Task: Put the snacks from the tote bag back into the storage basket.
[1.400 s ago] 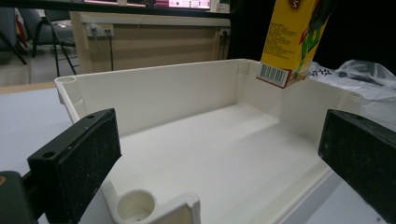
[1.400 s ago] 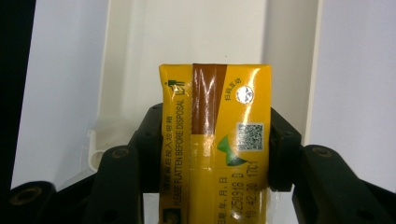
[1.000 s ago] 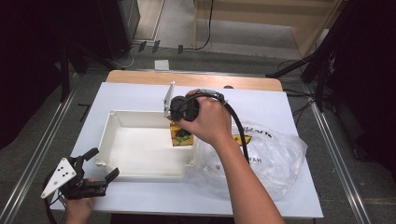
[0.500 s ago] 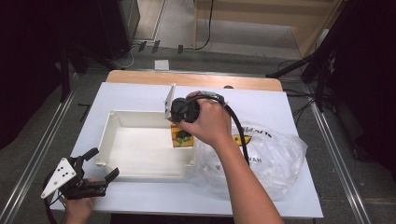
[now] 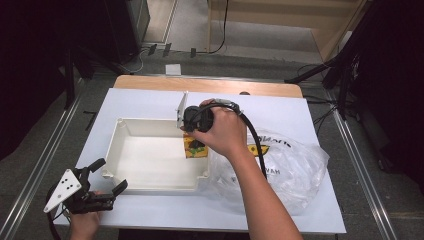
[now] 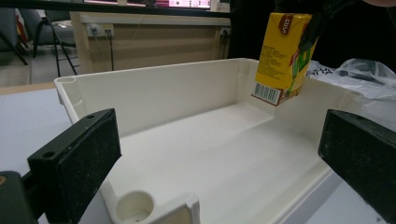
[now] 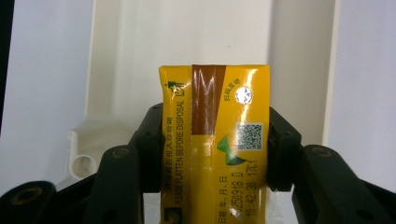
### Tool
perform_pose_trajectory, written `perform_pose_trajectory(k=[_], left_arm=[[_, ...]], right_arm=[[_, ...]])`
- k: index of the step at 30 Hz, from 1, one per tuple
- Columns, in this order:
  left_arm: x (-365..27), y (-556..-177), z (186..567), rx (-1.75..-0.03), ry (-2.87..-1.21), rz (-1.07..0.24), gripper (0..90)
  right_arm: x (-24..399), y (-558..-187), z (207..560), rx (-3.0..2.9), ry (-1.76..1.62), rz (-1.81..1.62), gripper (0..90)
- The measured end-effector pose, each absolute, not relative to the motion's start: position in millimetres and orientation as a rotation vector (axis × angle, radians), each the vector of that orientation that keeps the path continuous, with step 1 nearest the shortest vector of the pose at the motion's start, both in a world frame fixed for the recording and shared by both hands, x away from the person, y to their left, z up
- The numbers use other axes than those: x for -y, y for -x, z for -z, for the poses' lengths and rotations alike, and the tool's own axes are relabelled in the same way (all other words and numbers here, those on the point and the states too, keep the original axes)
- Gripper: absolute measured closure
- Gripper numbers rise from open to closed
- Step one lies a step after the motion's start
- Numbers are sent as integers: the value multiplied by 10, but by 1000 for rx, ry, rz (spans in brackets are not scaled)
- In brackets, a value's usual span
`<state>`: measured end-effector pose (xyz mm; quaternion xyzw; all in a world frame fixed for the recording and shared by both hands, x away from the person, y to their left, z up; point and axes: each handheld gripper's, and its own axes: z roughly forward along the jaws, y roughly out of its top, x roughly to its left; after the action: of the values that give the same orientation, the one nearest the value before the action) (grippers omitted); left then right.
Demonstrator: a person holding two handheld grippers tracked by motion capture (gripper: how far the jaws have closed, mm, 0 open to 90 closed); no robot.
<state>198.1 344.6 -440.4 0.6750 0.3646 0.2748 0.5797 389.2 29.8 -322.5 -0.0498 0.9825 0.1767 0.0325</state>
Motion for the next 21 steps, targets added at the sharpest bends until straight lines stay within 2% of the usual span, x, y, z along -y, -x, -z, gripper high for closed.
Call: perform_pose_trajectory(k=[21], left_arm=[[-3447,-1981,4404,-852,-1580,-643,0]], right_arm=[[-274,-3925,3323,-3026,130,-546,529]])
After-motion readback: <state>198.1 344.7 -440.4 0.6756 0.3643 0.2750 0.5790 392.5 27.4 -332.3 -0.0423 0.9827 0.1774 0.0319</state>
